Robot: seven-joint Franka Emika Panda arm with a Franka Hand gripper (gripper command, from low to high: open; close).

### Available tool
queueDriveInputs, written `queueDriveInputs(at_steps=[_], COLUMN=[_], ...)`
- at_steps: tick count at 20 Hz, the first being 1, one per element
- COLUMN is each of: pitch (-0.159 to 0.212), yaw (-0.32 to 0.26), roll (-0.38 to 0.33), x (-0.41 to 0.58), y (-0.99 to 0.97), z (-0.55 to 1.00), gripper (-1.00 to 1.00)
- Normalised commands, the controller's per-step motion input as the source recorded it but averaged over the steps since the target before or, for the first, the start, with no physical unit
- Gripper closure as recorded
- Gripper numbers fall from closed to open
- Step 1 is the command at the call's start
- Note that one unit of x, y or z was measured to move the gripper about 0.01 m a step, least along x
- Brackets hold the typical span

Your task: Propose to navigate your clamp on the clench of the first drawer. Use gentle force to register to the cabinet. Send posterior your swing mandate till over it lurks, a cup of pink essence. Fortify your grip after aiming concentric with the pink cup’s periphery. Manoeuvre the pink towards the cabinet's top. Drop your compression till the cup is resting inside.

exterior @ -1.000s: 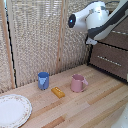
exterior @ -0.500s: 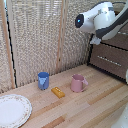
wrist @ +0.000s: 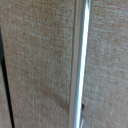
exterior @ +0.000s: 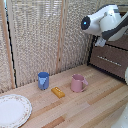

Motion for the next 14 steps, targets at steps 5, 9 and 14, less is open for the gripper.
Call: queueDriveInputs(at_steps=[5,9,14], pitch=[0.023,0.0,0.0], yaw=[0.164,0.078,-0.009], roll=[0.009,0.018,0.007], x=[-0.234,-0.033,-0.016], y=[-0.59,-0.15,0.15], z=[0.0,0.0,0.0], gripper=[-1.0,1.0,1.0])
